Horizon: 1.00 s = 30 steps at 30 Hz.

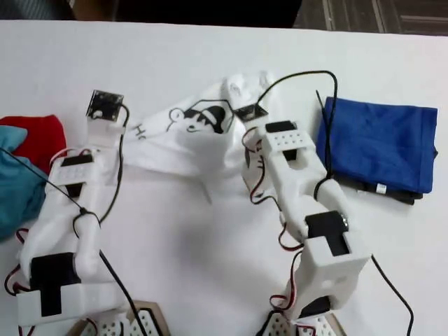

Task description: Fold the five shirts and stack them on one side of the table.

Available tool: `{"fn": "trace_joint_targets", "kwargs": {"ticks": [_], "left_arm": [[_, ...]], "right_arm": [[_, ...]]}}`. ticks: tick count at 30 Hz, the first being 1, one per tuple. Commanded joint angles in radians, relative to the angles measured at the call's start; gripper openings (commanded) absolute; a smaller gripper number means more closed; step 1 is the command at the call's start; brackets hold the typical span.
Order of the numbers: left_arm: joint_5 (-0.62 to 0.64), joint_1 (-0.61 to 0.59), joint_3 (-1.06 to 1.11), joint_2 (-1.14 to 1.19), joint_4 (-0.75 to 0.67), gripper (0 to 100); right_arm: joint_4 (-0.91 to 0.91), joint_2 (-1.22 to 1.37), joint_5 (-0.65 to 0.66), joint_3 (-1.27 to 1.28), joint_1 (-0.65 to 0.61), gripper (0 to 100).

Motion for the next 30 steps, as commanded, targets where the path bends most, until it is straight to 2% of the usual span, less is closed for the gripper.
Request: {"fn": "trace_joint_targets", "kwargs": {"ticks": [1,6,13,20,25,30], "left_arm": [[0.012,-0.006,-0.010,-0.051,-0.015,3],[0.012,-0.006,-0.010,-0.051,-0.015,3],[0.012,-0.006,-0.010,-0.052,-0.015,3],[0.012,-0.006,-0.010,-0.052,-0.015,3],[0.012,0.005,-0.010,-0.048,-0.017,3],[0.008,0.032,-0.012,-0.055,0.014,3]], "right_arm": [[-0.005,0.013,-0.037,-0.003,0.012,25.8],[0.001,0.021,-0.035,0.002,0.012,23.1],[-0.004,0.021,-0.031,0.002,0.016,1.5],[0.001,0.010,-0.028,-0.020,0.111,1.9],[0.036,-0.081,0.132,-0.041,0.185,1.9],[0.050,-0.265,0.206,-0.041,0.186,1.9]]}}
